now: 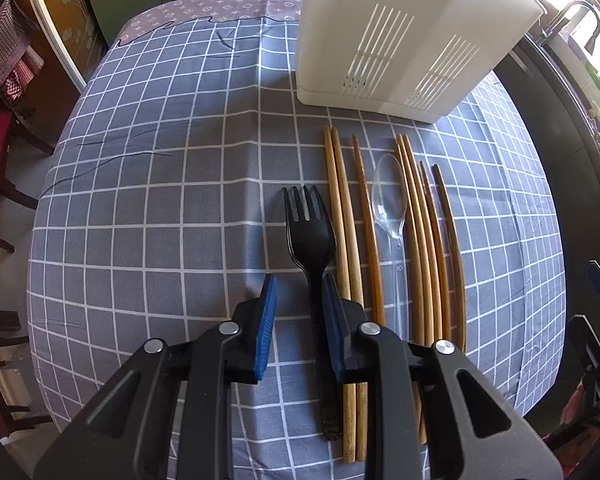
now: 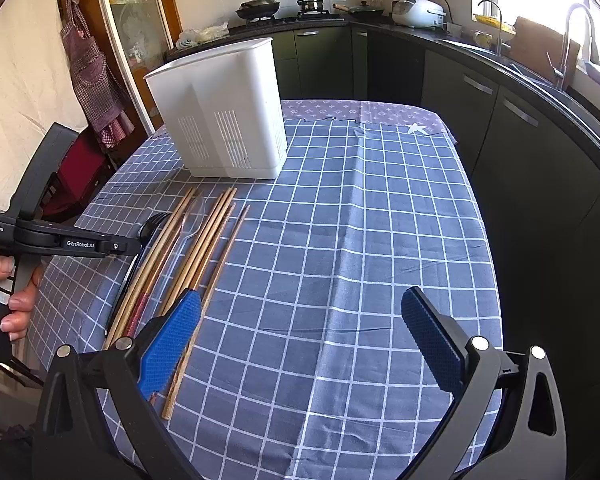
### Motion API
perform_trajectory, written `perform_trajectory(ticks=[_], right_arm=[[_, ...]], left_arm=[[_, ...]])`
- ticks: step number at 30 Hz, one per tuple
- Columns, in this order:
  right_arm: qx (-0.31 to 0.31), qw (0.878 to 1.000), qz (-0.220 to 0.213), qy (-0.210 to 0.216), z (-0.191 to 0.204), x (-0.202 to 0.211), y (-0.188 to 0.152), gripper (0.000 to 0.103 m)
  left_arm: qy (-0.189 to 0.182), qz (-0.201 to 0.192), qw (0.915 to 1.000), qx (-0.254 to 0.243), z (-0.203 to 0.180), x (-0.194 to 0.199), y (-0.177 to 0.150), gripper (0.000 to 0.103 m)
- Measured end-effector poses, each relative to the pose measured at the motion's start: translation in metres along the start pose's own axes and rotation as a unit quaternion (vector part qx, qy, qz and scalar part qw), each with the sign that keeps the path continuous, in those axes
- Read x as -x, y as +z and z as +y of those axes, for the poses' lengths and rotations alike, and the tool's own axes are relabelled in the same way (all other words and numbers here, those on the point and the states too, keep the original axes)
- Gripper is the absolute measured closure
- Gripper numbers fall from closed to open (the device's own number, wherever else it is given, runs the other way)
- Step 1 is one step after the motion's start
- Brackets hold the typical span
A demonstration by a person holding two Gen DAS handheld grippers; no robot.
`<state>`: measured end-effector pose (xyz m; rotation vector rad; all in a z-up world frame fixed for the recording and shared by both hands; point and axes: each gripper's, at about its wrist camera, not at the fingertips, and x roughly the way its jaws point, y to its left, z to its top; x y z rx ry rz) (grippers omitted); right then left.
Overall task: Organize utensils
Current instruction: 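Lower the left tool onto the black plastic fork and close it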
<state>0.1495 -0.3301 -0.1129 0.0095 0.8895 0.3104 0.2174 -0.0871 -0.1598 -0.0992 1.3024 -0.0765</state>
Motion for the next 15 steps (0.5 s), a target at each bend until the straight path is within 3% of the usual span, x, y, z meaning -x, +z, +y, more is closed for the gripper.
perform_trajectory(ticks=[5, 9, 13, 15], right_arm=[[0.005, 1.0, -0.003, -0.006, -0.001, 0.003, -0.002, 0.004], [-0.007, 1.0, 0.0, -0.001, -0.004, 0.005, -0.001, 0.004], [-0.006, 1.0, -0.005, -0.023, -0.001, 0.01, 0.004, 0.004], [-0.016, 1.0, -0.006, -0.015, -0.001, 0.013, 0.009, 0.004]], left_arm=[[0.01, -0.006, 0.9999, -0.004, -0.007, -0.006, 0.004, 0.082], [0.013, -0.007, 0.9998, -0.01, -0.013, -0.01, 0.006, 0.09], [0.008, -0.008, 0.9999, -0.011, -0.014, -0.011, 0.008, 0.091], [0.001, -0.008, 0.9999, -0.007, -0.009, -0.011, 0.009, 0.091]])
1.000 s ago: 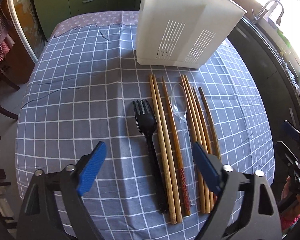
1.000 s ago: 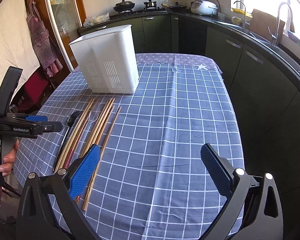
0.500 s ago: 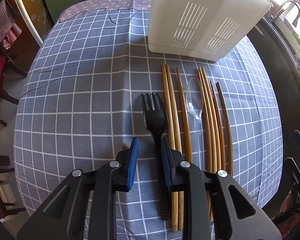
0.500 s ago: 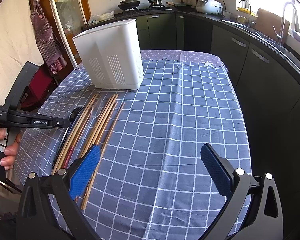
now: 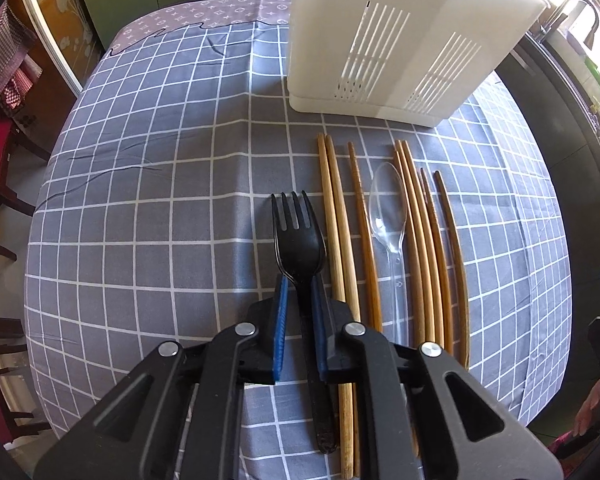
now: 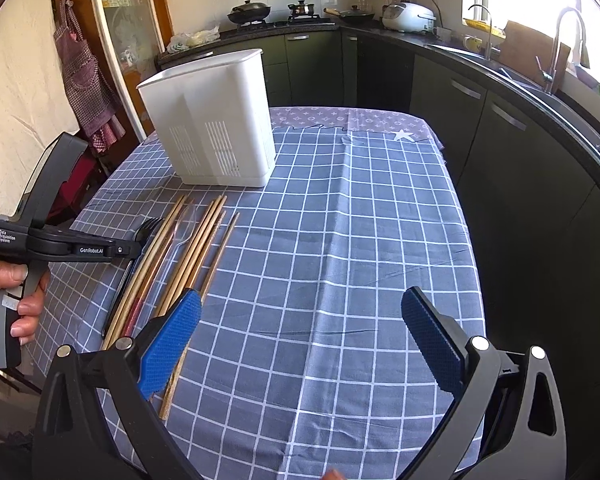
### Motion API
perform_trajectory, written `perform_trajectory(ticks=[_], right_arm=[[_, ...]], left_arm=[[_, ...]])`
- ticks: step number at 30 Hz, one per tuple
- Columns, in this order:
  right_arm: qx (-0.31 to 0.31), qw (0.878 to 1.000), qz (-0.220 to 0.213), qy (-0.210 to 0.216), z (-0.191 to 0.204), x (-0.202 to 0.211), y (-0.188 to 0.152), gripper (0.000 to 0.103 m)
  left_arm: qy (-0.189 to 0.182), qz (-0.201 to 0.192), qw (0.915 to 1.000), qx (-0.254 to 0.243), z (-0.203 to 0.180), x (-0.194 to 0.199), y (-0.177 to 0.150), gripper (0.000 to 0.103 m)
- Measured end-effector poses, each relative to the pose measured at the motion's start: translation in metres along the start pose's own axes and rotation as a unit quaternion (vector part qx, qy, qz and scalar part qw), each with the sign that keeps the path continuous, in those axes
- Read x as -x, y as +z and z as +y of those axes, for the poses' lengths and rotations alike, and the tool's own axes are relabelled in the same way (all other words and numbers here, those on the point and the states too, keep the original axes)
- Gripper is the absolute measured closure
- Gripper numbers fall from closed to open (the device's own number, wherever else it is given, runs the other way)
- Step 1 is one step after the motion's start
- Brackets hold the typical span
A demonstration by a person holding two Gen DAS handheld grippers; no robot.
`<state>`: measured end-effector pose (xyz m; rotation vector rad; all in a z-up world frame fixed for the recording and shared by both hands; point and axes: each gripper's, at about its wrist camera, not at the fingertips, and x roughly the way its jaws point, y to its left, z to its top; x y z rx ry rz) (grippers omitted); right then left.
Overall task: Organize utensils
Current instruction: 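Lower the left tool onto the black plastic fork and close it, then lift the fork with the left tool while the right tool grasps the clear plastic spoon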
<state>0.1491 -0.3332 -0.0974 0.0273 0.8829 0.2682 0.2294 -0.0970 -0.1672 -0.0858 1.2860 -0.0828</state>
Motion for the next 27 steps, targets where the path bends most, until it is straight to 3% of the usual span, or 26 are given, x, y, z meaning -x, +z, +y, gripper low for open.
perform_trajectory(ticks=[3, 10, 12, 15, 17, 20, 22, 27], right_arm=[[0.003, 0.998, 0.024, 0.055, 0.009, -0.002, 0.012, 0.004], [0.032, 0.99, 0.107, 0.089, 0.06, -0.036, 0.035, 0.005], [0.017, 0.984, 0.141, 0.108, 0.069, -0.052, 0.04, 0.012], [0.008, 0.98, 0.173, 0.101, 0.078, -0.074, 0.048, 0.037], [0.002, 0.976, 0.194, 0.103, 0.083, -0.087, 0.051, 0.045], [0.006, 0.972, 0.214, 0.098, 0.094, -0.102, 0.052, 0.05], [0.004, 0.971, 0.22, 0.091, 0.1, -0.11, 0.053, 0.057], [-0.005, 0.967, 0.243, 0.08, 0.108, -0.129, 0.053, 0.07]], left_arm=[[0.006, 0.0, 1.0, -0.005, 0.006, 0.0, 0.003, 0.091], [0.025, 0.004, 0.9986, -0.046, 0.004, 0.0, 0.002, 0.092], [0.031, 0.002, 0.998, -0.055, 0.006, 0.0, 0.002, 0.093], [0.038, -0.004, 0.9974, -0.061, 0.014, 0.003, -0.001, 0.093], [0.027, -0.004, 0.998, -0.056, 0.02, 0.003, 0.0, 0.094], [0.009, -0.007, 0.9989, -0.046, 0.031, 0.006, 0.001, 0.095], [0.001, -0.015, 0.9991, -0.039, 0.038, 0.011, 0.001, 0.102], [0.003, -0.036, 0.9985, -0.041, 0.051, 0.025, 0.001, 0.103]])
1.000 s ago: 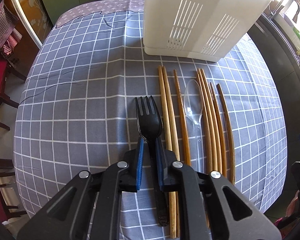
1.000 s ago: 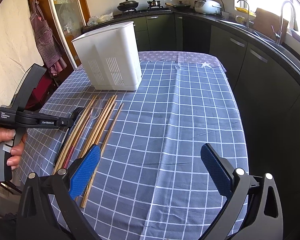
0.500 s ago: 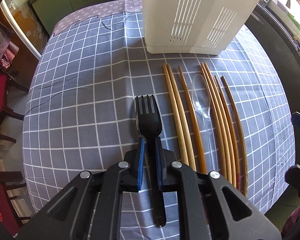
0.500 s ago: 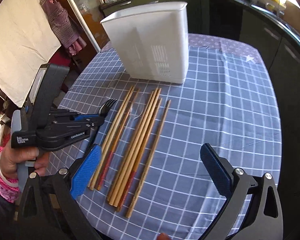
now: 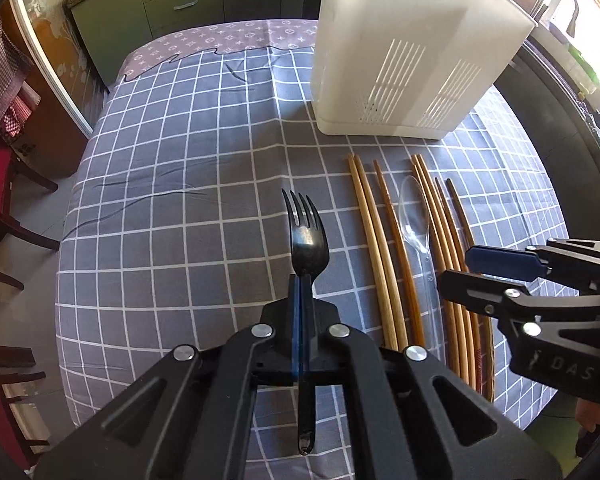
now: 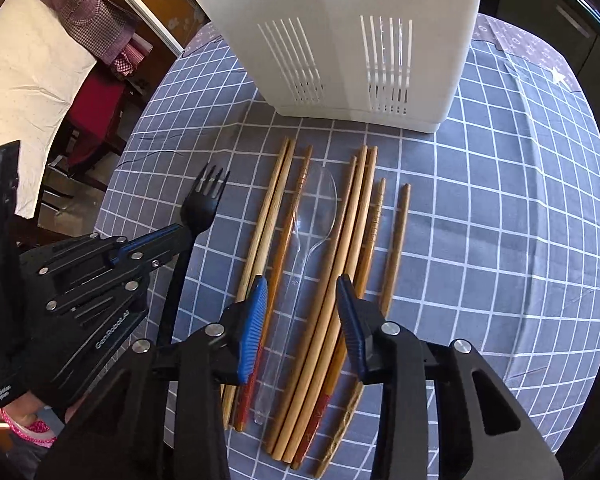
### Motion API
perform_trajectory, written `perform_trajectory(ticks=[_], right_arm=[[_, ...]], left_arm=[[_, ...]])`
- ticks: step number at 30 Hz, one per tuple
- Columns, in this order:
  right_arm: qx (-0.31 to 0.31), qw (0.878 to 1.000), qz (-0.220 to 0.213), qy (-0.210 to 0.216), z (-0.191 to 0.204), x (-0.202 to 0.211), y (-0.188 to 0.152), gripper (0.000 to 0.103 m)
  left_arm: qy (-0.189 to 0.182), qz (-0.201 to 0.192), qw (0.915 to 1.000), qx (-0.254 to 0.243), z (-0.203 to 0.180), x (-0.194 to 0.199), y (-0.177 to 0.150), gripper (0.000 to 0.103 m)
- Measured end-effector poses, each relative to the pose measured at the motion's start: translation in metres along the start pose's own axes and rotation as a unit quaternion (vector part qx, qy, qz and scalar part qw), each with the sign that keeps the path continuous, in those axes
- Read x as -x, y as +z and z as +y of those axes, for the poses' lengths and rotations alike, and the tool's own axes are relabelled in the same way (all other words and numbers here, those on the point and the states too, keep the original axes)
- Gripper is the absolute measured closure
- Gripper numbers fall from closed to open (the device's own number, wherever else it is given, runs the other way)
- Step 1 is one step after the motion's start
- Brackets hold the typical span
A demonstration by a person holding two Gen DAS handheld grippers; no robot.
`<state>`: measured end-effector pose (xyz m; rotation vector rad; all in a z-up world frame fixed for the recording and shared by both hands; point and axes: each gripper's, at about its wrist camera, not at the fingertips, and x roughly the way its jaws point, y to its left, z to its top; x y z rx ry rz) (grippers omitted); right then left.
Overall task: Organize utensils
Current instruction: 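Lift the fork with the left tool while the right tool grasps the clear plastic spoon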
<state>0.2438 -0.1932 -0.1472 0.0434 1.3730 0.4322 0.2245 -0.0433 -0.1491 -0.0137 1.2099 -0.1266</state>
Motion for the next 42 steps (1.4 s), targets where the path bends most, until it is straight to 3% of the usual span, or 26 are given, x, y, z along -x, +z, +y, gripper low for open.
perform_trajectory(ticks=[6, 19, 22, 28, 32, 36, 39, 42], right_arm=[[0.002, 1.0, 0.013, -0.013, 0.008, -0.011, 0.008, 0.087], [-0.005, 0.998, 0.031, -0.053, 0.016, -0.033, 0.022, 0.087], [0.003, 0.998, 0.027, -0.058, 0.018, -0.033, 0.021, 0.091], [-0.002, 1.0, -0.005, -0.006, 0.014, -0.019, 0.013, 0.094], [-0.004, 0.997, -0.056, 0.046, 0.004, 0.013, -0.001, 0.094], [-0.01, 0.987, -0.124, 0.1, -0.015, 0.053, -0.022, 0.093], [-0.02, 0.978, -0.166, 0.127, -0.029, 0.076, -0.038, 0.093], [-0.029, 0.971, -0.19, 0.142, -0.046, 0.089, -0.053, 0.093]], left_arm=[[-0.013, 0.001, 0.9999, -0.003, 0.003, 0.005, 0.0, 0.103], [-0.022, -0.013, 0.9997, 0.004, 0.015, 0.017, -0.005, 0.103], [-0.026, -0.016, 0.9995, 0.003, 0.014, 0.02, -0.005, 0.103], [-0.046, -0.034, 0.9984, 0.002, 0.013, 0.041, -0.002, 0.103], [-0.065, -0.074, 0.9951, -0.003, 0.009, 0.079, 0.003, 0.103], [-0.096, -0.142, 0.9852, -0.002, 0.002, 0.129, 0.022, 0.102], [-0.106, -0.214, 0.9709, 0.001, -0.007, 0.162, 0.049, 0.102], [-0.118, -0.287, 0.9506, 0.006, -0.018, 0.181, 0.082, 0.102]])
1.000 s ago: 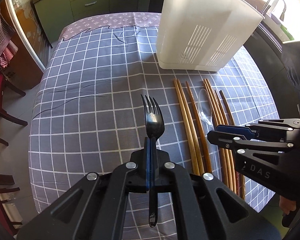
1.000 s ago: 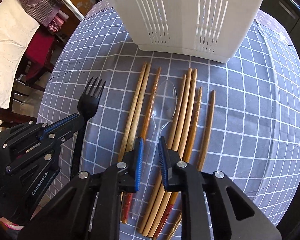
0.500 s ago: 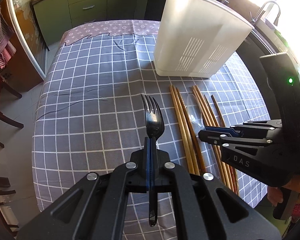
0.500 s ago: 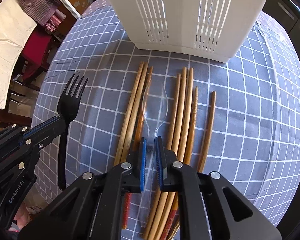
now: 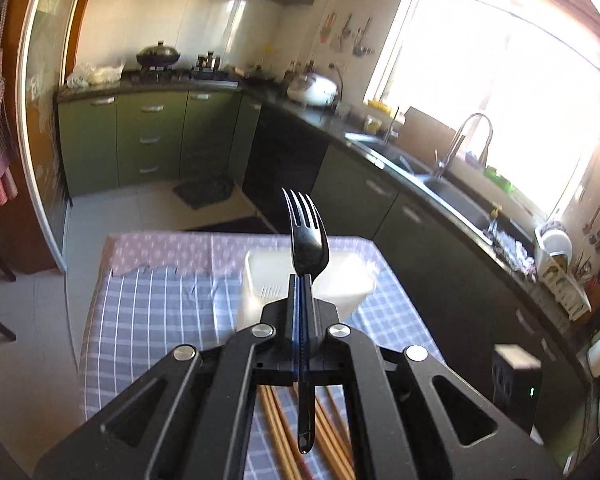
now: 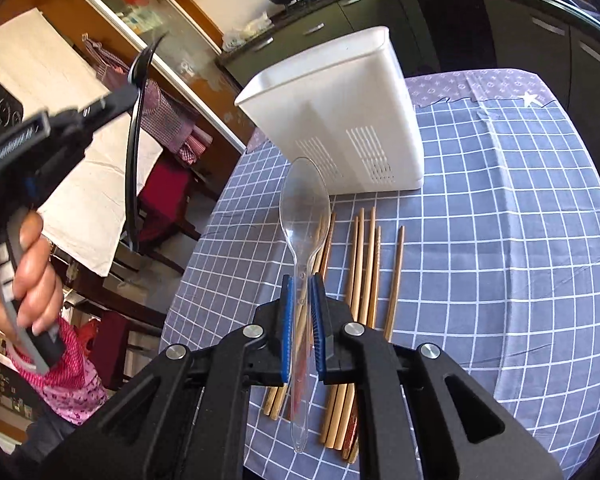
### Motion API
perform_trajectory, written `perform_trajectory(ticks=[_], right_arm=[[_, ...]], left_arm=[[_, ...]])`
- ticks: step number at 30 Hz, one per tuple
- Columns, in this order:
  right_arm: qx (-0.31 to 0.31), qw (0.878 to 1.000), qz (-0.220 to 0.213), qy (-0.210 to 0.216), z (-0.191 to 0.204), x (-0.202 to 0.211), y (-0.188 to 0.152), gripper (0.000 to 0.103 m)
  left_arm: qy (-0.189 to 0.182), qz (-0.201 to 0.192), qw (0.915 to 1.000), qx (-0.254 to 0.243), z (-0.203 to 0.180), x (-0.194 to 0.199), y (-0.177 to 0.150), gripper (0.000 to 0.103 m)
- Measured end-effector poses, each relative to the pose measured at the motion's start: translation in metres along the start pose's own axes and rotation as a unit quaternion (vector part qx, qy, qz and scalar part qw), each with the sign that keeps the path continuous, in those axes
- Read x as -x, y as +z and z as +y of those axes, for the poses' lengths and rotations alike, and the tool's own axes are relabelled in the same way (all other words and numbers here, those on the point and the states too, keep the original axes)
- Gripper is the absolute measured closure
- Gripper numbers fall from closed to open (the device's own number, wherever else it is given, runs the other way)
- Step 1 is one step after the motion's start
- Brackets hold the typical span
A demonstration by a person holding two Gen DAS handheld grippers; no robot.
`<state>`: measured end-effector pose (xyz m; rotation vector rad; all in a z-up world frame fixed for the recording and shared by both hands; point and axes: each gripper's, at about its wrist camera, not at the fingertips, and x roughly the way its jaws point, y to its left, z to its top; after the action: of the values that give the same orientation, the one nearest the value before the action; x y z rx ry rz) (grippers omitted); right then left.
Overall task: Organize utensils
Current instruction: 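Lift the fork with the left tool while the right tool grasps the clear plastic spoon, then open the left tool over the white holder while the right tool carries the spoon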
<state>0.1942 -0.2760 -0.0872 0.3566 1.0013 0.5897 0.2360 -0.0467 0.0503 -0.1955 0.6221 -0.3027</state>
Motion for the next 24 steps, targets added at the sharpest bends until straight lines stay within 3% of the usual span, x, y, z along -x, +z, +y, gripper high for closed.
perform_trajectory(ticks=[4, 7, 11, 15, 20, 24], right_arm=[[-0.015, 1.0, -0.017, 0.014, -0.016, 0.015, -0.001, 0.093], [-0.017, 0.999, -0.029, 0.013, -0.023, 0.022, -0.001, 0.093], [-0.009, 0.999, -0.043, 0.009, -0.025, 0.035, -0.001, 0.093], [0.002, 0.998, -0.062, 0.004, -0.02, 0.05, 0.003, 0.093], [0.008, 0.996, -0.088, 0.001, -0.012, 0.06, 0.019, 0.093], [0.019, 0.994, -0.109, -0.013, 0.0, 0.067, 0.042, 0.093]], left_arm=[[0.007, -0.1, 0.9948, -0.019, -0.018, -0.02, 0.032, 0.102], [0.028, -0.137, 0.9896, -0.035, -0.027, -0.048, 0.041, 0.102], [0.052, -0.141, 0.9881, -0.036, -0.025, -0.086, 0.04, 0.102], [0.065, -0.117, 0.9904, -0.035, -0.019, -0.112, 0.025, 0.102], [0.075, -0.085, 0.9926, -0.044, -0.009, -0.121, 0.001, 0.102], [0.078, -0.085, 0.9918, -0.053, -0.004, -0.111, -0.006, 0.091]])
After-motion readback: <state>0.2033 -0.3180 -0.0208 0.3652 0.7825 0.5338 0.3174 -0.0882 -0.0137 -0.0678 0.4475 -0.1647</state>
